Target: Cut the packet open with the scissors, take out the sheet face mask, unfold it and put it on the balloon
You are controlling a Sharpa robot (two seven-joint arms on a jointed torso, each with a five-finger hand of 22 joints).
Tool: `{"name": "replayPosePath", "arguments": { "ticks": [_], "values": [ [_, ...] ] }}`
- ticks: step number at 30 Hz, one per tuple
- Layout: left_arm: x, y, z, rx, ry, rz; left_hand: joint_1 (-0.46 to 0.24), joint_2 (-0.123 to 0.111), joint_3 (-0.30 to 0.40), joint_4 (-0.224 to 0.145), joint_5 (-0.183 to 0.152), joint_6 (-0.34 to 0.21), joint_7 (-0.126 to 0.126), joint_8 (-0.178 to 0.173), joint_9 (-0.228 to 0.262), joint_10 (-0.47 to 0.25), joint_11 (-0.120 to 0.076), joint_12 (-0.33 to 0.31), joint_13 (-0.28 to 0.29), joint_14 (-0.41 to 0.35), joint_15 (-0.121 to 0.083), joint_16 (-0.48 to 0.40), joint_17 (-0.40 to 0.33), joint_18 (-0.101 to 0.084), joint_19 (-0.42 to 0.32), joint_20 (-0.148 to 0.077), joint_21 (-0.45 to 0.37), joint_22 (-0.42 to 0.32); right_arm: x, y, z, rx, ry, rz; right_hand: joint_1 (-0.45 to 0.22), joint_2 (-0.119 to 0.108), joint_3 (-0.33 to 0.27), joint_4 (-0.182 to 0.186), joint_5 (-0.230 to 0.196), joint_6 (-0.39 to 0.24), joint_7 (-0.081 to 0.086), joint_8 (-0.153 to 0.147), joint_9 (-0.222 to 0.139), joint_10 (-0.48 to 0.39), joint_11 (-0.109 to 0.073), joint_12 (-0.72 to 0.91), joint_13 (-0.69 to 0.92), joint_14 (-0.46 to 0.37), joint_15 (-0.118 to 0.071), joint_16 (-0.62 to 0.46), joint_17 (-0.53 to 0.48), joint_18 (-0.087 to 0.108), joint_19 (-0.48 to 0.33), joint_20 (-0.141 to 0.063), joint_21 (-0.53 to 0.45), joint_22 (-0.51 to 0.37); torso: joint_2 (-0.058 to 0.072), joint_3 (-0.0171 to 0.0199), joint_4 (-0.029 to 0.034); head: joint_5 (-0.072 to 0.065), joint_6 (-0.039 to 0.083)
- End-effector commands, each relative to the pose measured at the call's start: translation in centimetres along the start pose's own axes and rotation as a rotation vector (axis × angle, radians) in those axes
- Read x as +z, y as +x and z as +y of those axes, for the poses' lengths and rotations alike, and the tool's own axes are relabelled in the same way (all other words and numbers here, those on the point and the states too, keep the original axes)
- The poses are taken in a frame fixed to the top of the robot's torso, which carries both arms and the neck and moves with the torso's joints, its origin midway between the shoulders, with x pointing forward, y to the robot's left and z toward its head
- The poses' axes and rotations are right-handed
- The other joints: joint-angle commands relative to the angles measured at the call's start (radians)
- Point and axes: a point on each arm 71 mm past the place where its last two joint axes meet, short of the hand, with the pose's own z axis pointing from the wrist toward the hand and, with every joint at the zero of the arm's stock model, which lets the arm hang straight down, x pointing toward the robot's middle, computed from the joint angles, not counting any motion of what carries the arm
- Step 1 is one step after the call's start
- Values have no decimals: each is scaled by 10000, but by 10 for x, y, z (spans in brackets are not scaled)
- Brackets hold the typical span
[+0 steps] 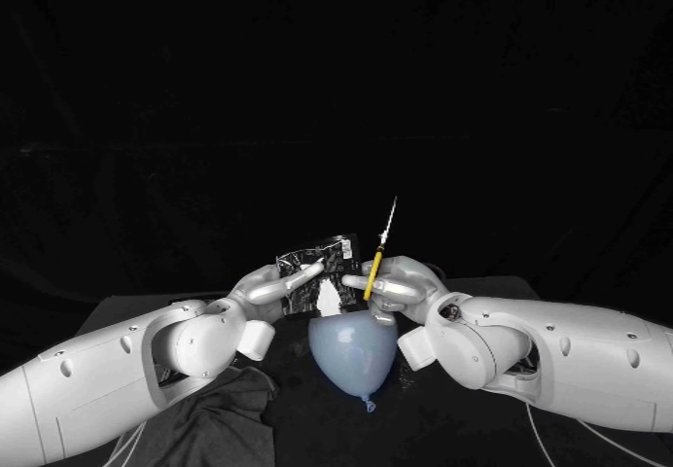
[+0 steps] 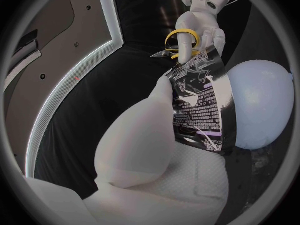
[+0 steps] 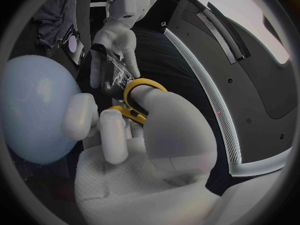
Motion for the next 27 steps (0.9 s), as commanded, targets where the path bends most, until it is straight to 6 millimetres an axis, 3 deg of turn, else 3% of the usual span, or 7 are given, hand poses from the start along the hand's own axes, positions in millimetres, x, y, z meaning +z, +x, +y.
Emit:
{"name": "replayPosePath", "arguments": {
  "ticks": [1, 7, 13, 18, 27],
  "values": [
    [2, 2, 3, 306, -463, -262, 108, -28, 96, 53, -1, 160, 203, 16, -44, 148, -12, 13, -6, 115, -22, 59, 22, 168, 133, -31, 62, -5, 1, 4, 2, -134, -200, 189, -5, 81, 60, 11, 25, 12, -72, 53, 860, 1563, -869, 49, 8, 486, -57, 33, 4, 174, 31, -51, 32, 6, 3, -3, 2, -13, -17],
    [3, 6, 5, 397, -516, -148, 258, -119, 409, 348, -2, 651, -14, 36, -134, 574, -190, -43, -14, 448, -179, 165, 88, 168, 490, -194, 121, -2, 2, 3, 1, -251, -168, 132, -10, 79, 65, 6, 24, 10, -72, 56, 867, 1561, -869, 48, 14, 485, -57, 32, -1, 174, 31, -52, 32, 7, 3, -6, 3, 7, -28],
    [4, 8, 4, 405, -362, -57, 703, 131, 1480, 389, 3, 1371, -297, 200, -144, 1337, -470, -124, -25, 967, -438, 298, 181, 151, 998, -541, 316, 45, 3, 0, 1, -386, -137, 16, -17, 76, 76, -4, 25, 5, -71, 60, 878, 1556, -869, 46, 22, 486, -57, 33, 1, 179, 21, -52, 11, -4, 1, -6, -5, 21, -29],
    [4, 9, 3, 399, -246, 20, 554, 293, 2256, 356, 3, 1536, -381, 290, -86, 1700, -570, -227, -22, 1248, -541, 336, 236, 144, 1226, -655, 440, 70, 4, -2, 0, -493, -124, -72, -20, 75, 85, -13, 25, 2, -72, 63, 886, 1552, -869, 44, 29, 485, -57, 31, -5, 181, 16, -52, 3, -8, 0, -4, 3, 33, -35],
    [4, 7, 2, 460, -55, -236, -4, 340, 3233, 315, -10, 1509, -438, 502, 162, 2098, -655, -275, -12, 1590, -632, 392, 358, 139, 1506, -743, 570, 73, 3, -4, 0, -574, -191, -96, -98, 78, 203, -74, 26, -81, -36, 56, 960, 1426, -834, -39, 76, 472, -35, 10, -52, 207, -67, -43, -137, -78, 0, -3, -8, 58, -42]
  ]
}}
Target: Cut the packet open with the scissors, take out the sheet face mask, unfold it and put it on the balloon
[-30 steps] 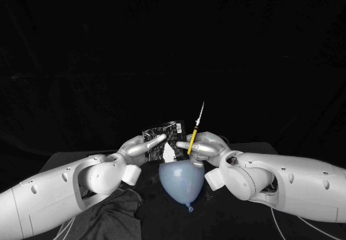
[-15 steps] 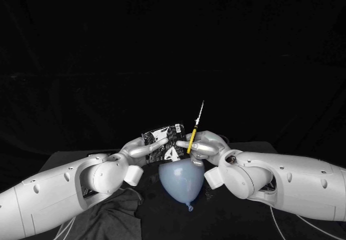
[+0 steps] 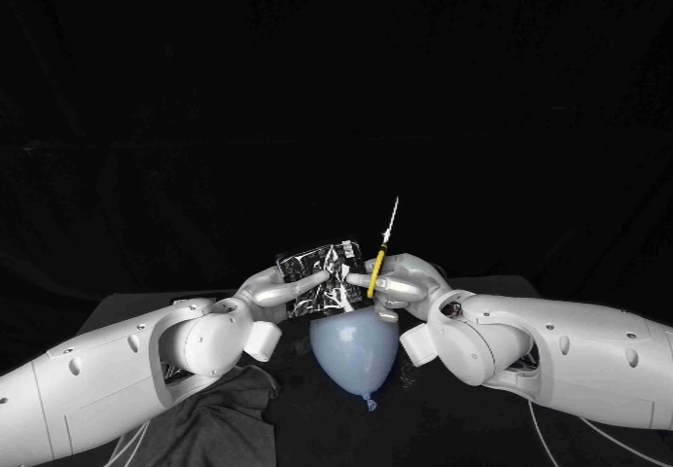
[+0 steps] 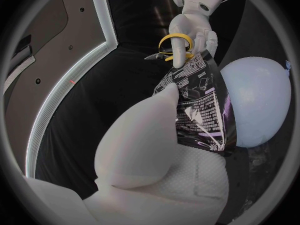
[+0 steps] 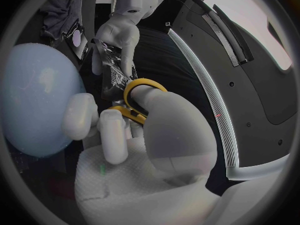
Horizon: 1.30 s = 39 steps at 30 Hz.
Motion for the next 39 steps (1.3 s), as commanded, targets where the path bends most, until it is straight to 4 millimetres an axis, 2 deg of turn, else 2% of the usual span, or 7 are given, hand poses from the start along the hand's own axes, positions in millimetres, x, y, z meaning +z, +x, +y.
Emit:
{"name": "replayPosePath", "arguments": {
  "ticks": [1, 9, 17, 28, 35, 36, 39],
  "values": [
    [1, 2, -3, 100, 292, -111, -212, 90, 205, -12, 37, 4, -46, 88, 281, 119, -36, -36, 6, 111, -20, 53, 39, 159, 109, 1, 65, 3, 0, 2, 2, -134, -232, 208, -96, 58, 140, -19, 52, -107, 18, 12, 952, 1363, -815, -110, 11, 460, -15, 16, 19, 182, -66, -25, -65, -14, 0, 2, -7, 12, -6],
    [-1, -4, -3, 316, 237, -640, -611, -3, 716, -180, 40, -102, -37, 307, 604, 284, -60, -43, 9, 249, -61, 73, 148, 156, 256, -49, 105, -13, -6, -4, 4, 65, -474, 248, -824, -135, -128, 355, 48, -1069, 561, -792, 629, -72, -268, -843, -451, 363, 442, -116, -305, 239, -372, 301, -590, -279, 2, 4, 0, 30, -18],
    [0, -4, -4, 495, 178, -815, -933, -125, 1078, -350, 39, -163, -51, 472, 863, 406, -88, -44, 10, 356, -99, 88, 240, 154, 367, -94, 140, -18, -18, -21, 3, 310, -428, 29, -970, -253, -281, 482, 49, -1082, 610, -976, 468, -161, -224, -810, -586, 341, 490, -140, -369, 266, -390, 385, -642, -297, -11, 12, -20, -90, -71],
    [11, 7, -10, 379, 349, -405, -1153, -208, 1295, -454, 40, -193, -67, 562, 1016, 472, -106, -46, 10, 417, -120, 91, 296, 153, 438, -121, 166, -17, -49, -39, -17, 1325, 320, 178, -115, 438, 160, -157, 55, -370, 193, -798, 467, 1781, -722, -6, -189, 342, 93, -169, -407, 271, -244, 137, -444, -125, -15, 72, -52, -462, -228],
    [15, 12, -10, 186, 408, -176, -1217, -229, 1364, -482, 41, -213, -74, 580, 1059, 472, -108, -53, 7, 418, -120, 82, 309, 150, 448, -123, 168, -20, -71, -38, -39, 2071, 940, 815, -425, 586, 245, -365, 53, -299, 5, -681, 634, 2250, -902, 1117, 1199, 334, -101, -261, -525, 270, -275, -63, -566, -132, -45, 218, -129, -720, -402],
    [16, 12, -10, 155, 416, -132, -1227, -233, 1377, -488, 41, -219, -77, 582, 1066, 471, -108, -55, 7, 417, -119, 79, 311, 150, 449, -123, 168, -20, -75, -38, -42, 2180, 1035, 924, -627, 515, 78, -409, 119, -292, -66, -487, 851, 2186, -1051, 2043, 2317, 341, -184, -289, -550, 276, -255, -136, -604, -124, -52, 247, -141, -782, -444],
    [17, 14, -9, 108, 398, -64, -1248, -238, 1403, -498, 40, -229, -79, 587, 1080, 468, -109, -57, 6, 415, -119, 75, 316, 149, 450, -123, 167, -22, -80, -38, -47, 2329, 1236, 1068, -878, 373, -235, -372, 23, -83, -272, -92, 1194, 2570, -1149, 7206, 7242, 547, -273, 70, 297, 196, -38, -204, -279, 97, -64, 309, -155, -901, -517]
  ]
}}
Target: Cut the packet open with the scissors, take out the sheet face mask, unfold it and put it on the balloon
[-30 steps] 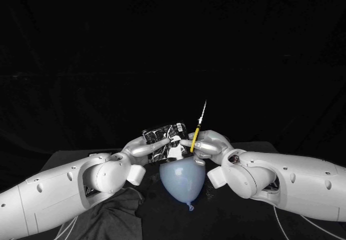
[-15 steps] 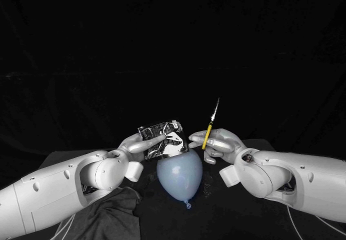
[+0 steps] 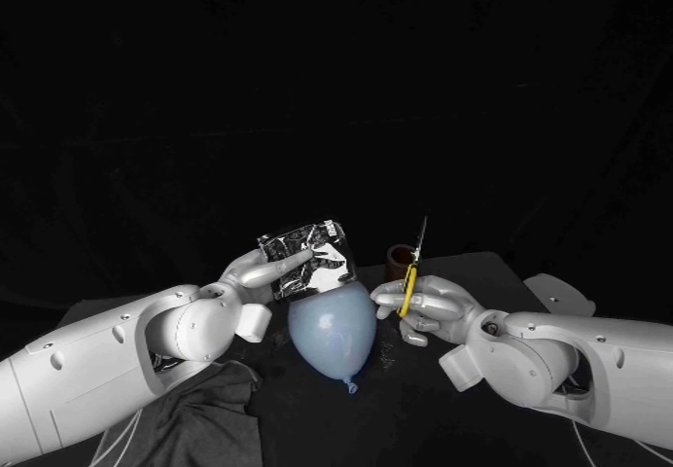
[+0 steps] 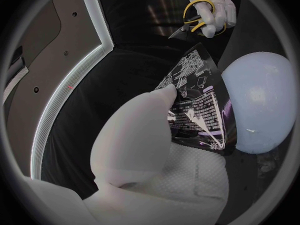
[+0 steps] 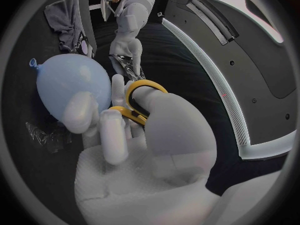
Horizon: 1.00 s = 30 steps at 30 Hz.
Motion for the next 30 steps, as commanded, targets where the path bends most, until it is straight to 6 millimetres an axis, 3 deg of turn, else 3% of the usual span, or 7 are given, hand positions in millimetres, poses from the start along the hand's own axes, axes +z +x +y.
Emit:
{"name": "replayPosePath", "arguments": {
  "ticks": [1, 6, 11, 18, 22, 24, 30],
  "values": [
    [2, 6, -2, -254, 158, 387, -91, 40, 90, -5, 30, -45, -4, 138, 1080, 76, -37, 3, 9, 76, 2, 24, 16, 110, 50, -7, 24, -18, -6, 6, -4, 587, 217, 935, -420, -133, -375, 164, 16, 281, -334, 550, 512, 2512, -1296, 8190, 4001, 719, -321, 670, 1628, 30, 291, -156, 509, 376, -22, 123, -43, -199, -134],
    [5, 11, 0, -364, 61, 566, -91, 40, 90, -5, 30, -45, -4, 138, 1080, 76, -37, 3, 9, 76, 2, 24, 16, 110, 50, -7, 24, -18, -14, 7, -15, 634, 866, 1549, -1213, -565, -1057, 752, -35, 662, -701, 1674, 1673, 2914, -1540, 13634, 8898, 961, -505, 1216, 3174, -113, 623, -330, 1132, 817, -28, 174, -77, -366, -265],
    [8, 15, 1, -421, -51, 681, -117, 34, 119, -17, 29, -54, -5, 146, 1098, 77, -38, 3, 9, 79, 2, 21, 22, 110, 54, -8, 25, -19, -21, 10, -30, 592, 1463, 1948, -1935, -1076, -2030, 1446, -12, 690, -782, 2524, 2761, 2914, -1774, 13634, 8898, 1017, -605, 1308, 3479, -153, 699, -431, 1336, 999, -41, 187, -81, -530, -431],
    [11, 18, 4, -445, -308, 785, -140, 15, 161, -43, 31, -68, -8, 154, 1120, 72, -40, 0, 8, 78, 1, 15, 29, 111, 57, -10, 24, -21, -21, 3, -40, 500, 1792, 1226, -2157, -968, -2405, 1981, -16, 735, -901, 2738, 3178, 2914, -1739, 13634, 8898, 998, -671, 1283, 3391, -157, 711, -486, 1379, 1071, -49, 172, -44, -786, -681],
    [12, 20, 5, -441, -495, 891, -162, -7, 208, -76, 32, -80, -8, 163, 1145, 68, -40, -1, 8, 77, -1, 7, 36, 111, 60, -14, 24, -22, -18, 2, -43, 654, 1905, 1037, -2202, -2, -2134, 2493, -2, 737, -911, 2679, 3257, 2914, -1761, 13634, 8898, 1010, -706, 1299, 3448, -200, 803, -526, 1573, 1196, -16, 158, -46, -872, -755],
    [13, 22, 6, -432, -638, 972, -173, -15, 231, -92, 32, -85, -4, 169, 1157, 68, -40, 0, 8, 81, -2, 6, 41, 112, 64, -16, 26, -22, -17, 3, -43, 773, 1909, 1280, -1779, 103, -1828, 2202, 4, 485, -830, 2374, 3172, 2914, -1691, 13634, 8898, 1023, -659, 1316, 3509, -218, 848, -536, 1670, 1265, -4, 153, -43, -896, -774],
    [15, 27, 6, -427, -856, 1218, -187, -24, 253, -105, 32, -89, 0, 173, 1168, 67, -38, 0, 8, 85, -3, 5, 45, 112, 67, -17, 26, -23, -17, 5, -42, 878, 1717, 1760, -1836, -655, -2057, 2053, -27, 110, -634, 1742, 2870, 2914, -1541, 13634, 8898, 1023, -552, 1316, 3509, -239, 852, -446, 1700, 1308, -2, 149, -46, -902, -794]
  ]
}}
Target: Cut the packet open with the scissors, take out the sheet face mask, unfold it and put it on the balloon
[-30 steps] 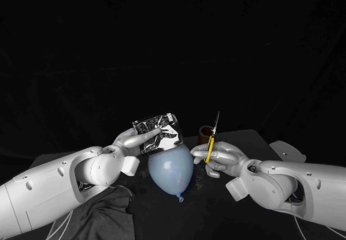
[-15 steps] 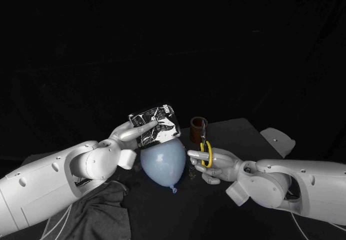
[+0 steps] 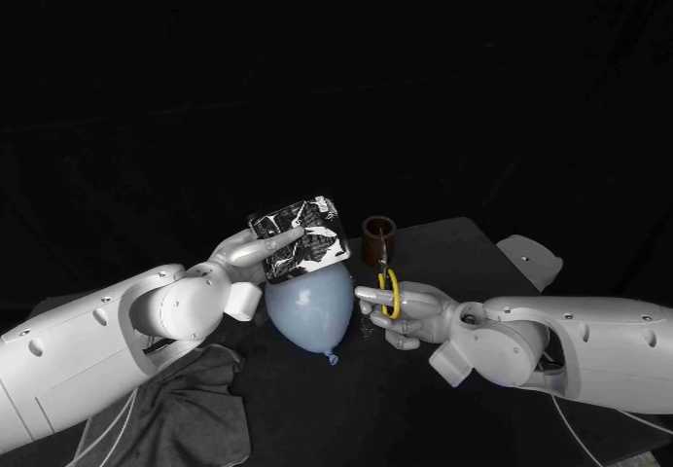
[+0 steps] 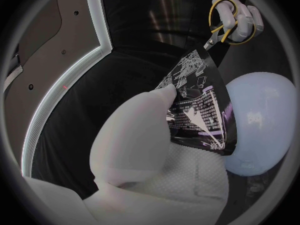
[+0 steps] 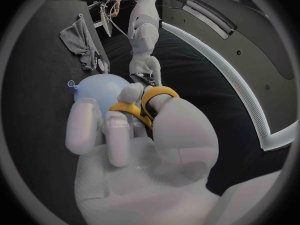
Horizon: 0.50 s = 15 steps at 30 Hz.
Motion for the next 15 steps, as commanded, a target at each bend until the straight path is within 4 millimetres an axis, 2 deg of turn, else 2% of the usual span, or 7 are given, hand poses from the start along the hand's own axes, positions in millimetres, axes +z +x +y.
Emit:
{"name": "replayPosePath", "arguments": {
  "ticks": [1, 4, 6, 7, 10, 12, 15],
  "values": [
    [2, 7, 1, -95, -328, 502, 5, 63, 68, -26, 33, -25, 65, 23, 1172, 32, -3, 18, 7, 71, -19, 5, 18, 136, 69, -18, 26, -14, 0, 5, 1, 113, -177, 608, -135, -497, -175, -8, -24, -396, 152, -493, -297, 2056, -595, 10646, 2715, 1011, 144, 24, 2574, -68, -65, 61, -187, 1018, 9, -9, 8, -38, -5],
    [3, 8, 1, -93, -358, 543, -6, 59, 78, -29, 33, -29, 67, 24, 1178, 31, -1, 18, 7, 72, -18, 3, 20, 136, 70, -17, 26, -15, 0, 4, 2, 39, -317, 461, -111, -929, -385, -27, -25, -359, 347, -1156, -806, 2028, -399, 10568, 2666, 813, 314, -242, 1752, 157, -677, 221, -1340, 472, 4, -13, 19, -61, 16],
    [4, 9, 1, -94, -371, 563, -6, 59, 78, -29, 33, -29, 67, 24, 1178, 31, -1, 18, 7, 72, -18, 3, 20, 136, 70, -17, 26, -15, -1, 5, 3, -20, -411, 324, -76, -999, -455, -20, -23, -282, 382, -1412, -1024, 1820, -327, 9975, 2294, 774, 359, -309, 1599, 195, -793, 290, -1555, 372, 2, -11, 23, -40, 33],
    [5, 9, 1, -94, -378, 574, -12, 55, 85, -33, 33, -31, 69, 26, 1182, 30, -1, 18, 7, 73, -17, 2, 21, 136, 71, -18, 26, -15, -1, 5, 3, -48, -456, 242, -72, -1142, -584, -11, 5, -294, 502, -1711, -1260, 1538, -341, 9114, 1759, 596, 424, -585, 929, 314, -1092, 341, -2149, 80, 5, -8, 23, -31, 54],
    [6, 11, 1, -94, -410, 619, -23, 52, 99, -38, 33, -34, 72, 29, 1189, 30, 0, 18, 7, 77, -17, 2, 24, 136, 75, -18, 26, -16, -2, 5, 4, -146, -610, -26, 91, -1232, -770, -33, -6, -357, 639, -2417, -1896, 496, -184, 5369, -630, 298, 535, -1239, -348, 490, -1514, 457, -3137, -438, 17, -2, 24, -28, 71],
    [6, 12, 1, -92, -429, 638, -25, 51, 101, -39, 34, -34, 73, 29, 1191, 30, 1, 18, 7, 78, -17, 2, 24, 136, 75, -18, 26, -16, -3, 6, 4, -206, -672, -99, 180, -1273, -878, -71, -9, -302, 669, -2635, -2125, 415, -157, 4551, -1192, 282, 543, -1374, -545, 515, -1553, 488, -3332, -551, 26, 4, 16, -24, 76],
    [7, 12, 1, -88, -446, 645, -28, 50, 105, -40, 34, -35, 74, 30, 1193, 29, 1, 18, 7, 79, -18, 2, 25, 137, 77, -18, 27, -16, -4, 7, 5, -304, -764, -178, 173, -1346, -1095, -18, -41, -378, 765, -2920, -2372, -1048, -30, 300, -3912, 281, 625, -1426, -580, 530, -1636, 556, -3592, -690, 35, 5, 23, -29, 83]
  ]
}}
